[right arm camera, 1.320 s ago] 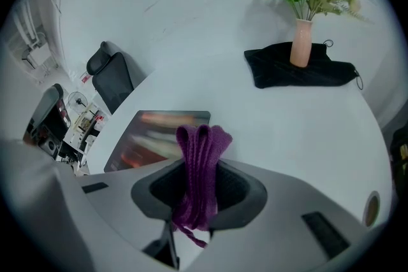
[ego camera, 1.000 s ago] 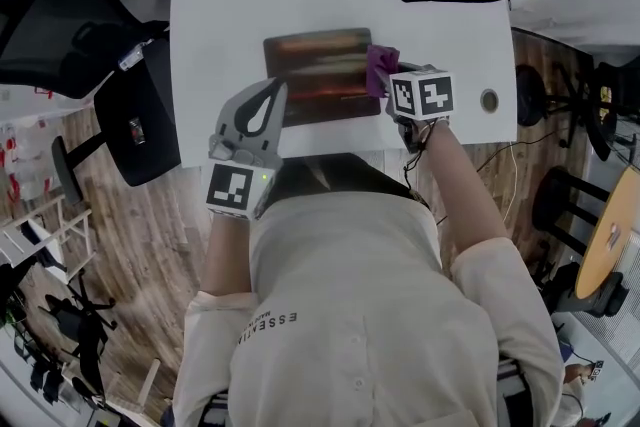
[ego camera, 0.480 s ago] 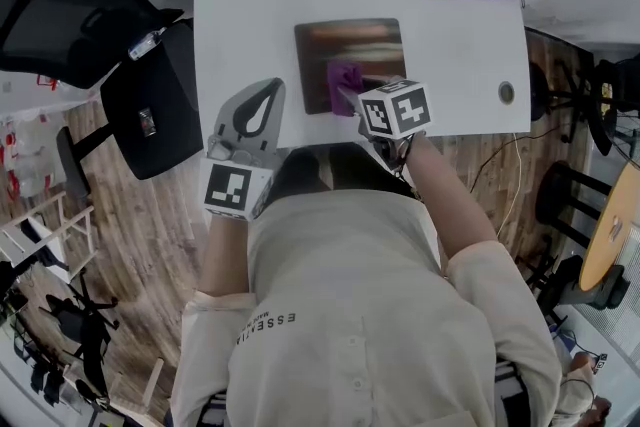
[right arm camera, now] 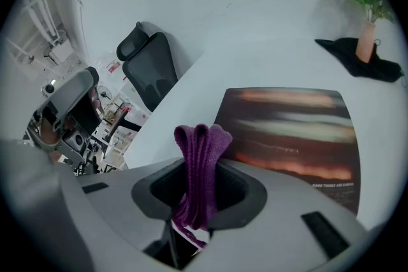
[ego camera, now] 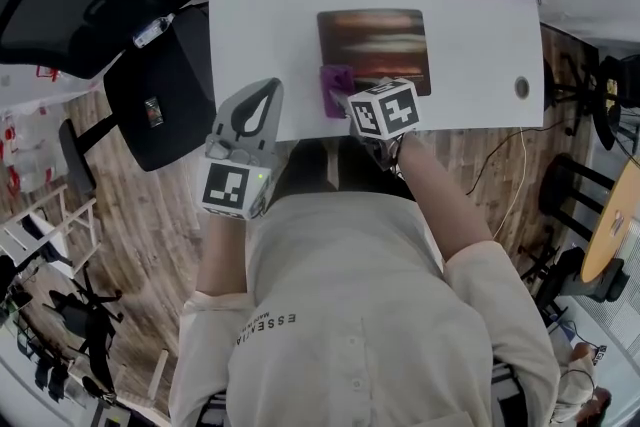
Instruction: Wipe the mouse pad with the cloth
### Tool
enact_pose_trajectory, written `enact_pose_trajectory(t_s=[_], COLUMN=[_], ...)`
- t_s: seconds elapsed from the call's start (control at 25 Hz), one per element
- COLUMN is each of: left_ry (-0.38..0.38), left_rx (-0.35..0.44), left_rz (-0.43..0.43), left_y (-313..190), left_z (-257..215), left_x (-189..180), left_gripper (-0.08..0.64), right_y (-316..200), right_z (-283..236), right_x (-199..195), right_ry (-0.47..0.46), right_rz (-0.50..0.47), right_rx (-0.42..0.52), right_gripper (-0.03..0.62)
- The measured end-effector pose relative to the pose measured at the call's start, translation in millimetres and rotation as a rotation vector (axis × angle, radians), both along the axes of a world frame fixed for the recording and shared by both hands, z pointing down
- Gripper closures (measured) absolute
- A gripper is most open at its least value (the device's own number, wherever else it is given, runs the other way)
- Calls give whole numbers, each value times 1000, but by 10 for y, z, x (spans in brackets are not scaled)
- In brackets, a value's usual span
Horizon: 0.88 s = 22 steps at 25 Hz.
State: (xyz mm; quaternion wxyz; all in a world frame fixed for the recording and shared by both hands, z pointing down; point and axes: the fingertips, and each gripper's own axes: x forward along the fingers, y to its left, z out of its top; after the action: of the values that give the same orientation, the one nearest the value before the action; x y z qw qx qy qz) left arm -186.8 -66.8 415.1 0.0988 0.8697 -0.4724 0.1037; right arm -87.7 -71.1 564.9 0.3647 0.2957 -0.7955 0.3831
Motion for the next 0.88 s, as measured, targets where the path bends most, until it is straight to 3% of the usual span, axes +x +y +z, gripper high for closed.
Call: enact_pose_trajectory(t_s=[0.52, 0.88], left_ry=[-23, -45], left_rx=[6, 5], left_rz=[-15, 5], left_y=[-121, -203], left_z=[28, 44], left_x=[229, 616], left_gripper=[560, 560], right_y=[-99, -187], right_z=[98, 105], right_x=[292, 656], right_ry=[-9, 11], right_rz=[-3, -13], right_rx=[-37, -39], right_gripper=[479, 479])
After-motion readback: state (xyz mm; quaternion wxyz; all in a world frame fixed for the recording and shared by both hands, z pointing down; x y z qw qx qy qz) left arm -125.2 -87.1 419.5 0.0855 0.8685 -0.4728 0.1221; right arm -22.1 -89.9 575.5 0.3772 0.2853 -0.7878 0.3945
